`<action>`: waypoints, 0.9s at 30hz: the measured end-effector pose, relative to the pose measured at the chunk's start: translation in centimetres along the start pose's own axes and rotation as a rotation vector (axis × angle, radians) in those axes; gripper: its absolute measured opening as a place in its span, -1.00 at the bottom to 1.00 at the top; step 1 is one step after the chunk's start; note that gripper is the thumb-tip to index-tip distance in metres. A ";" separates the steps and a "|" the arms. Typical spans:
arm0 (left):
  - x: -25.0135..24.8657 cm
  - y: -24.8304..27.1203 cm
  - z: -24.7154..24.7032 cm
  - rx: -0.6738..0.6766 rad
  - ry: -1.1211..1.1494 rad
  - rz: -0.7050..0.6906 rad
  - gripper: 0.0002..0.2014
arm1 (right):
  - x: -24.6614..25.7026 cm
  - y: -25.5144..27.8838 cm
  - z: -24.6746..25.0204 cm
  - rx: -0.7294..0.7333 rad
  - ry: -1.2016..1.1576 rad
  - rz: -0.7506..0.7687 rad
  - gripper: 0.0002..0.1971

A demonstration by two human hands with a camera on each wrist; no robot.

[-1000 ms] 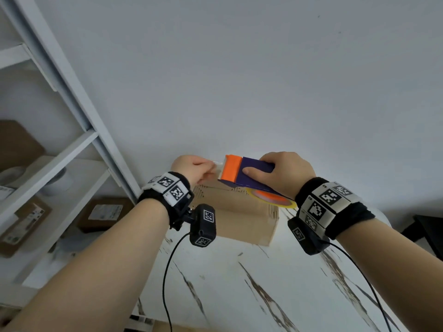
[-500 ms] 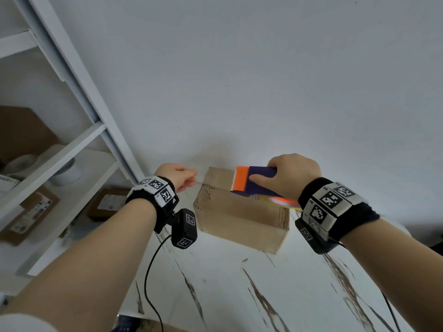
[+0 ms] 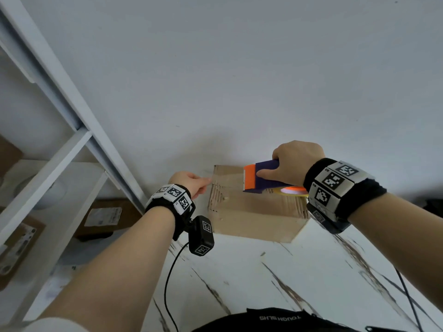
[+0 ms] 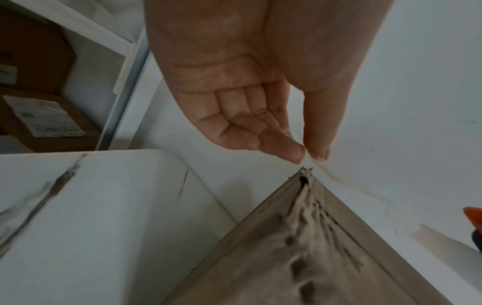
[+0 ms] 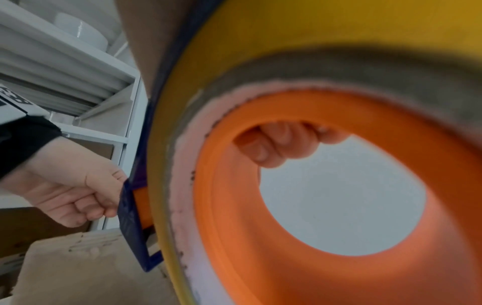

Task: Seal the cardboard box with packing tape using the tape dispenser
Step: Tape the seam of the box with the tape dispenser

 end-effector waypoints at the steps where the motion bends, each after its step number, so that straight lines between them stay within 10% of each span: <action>1: 0.4 -0.1 -0.1 0.012 0.014 0.003 -0.79 | 0.3 0.0 0.1 -0.005 0.014 -0.001 -0.52; 27: 2.7 -0.5 -2.5 0.213 -0.133 0.023 -0.63 | 1.6 0.4 -1.0 -0.019 0.081 -0.079 -0.53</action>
Point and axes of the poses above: each hand's wrist, its own y-axis away from the middle knuckle, its own z-axis out of the back of the hand, x = y × z, the point moved 8 cm from there along -y, towards the middle knuckle, and after that the axes turned 14 degrees about -z, right-handed, at the moved point
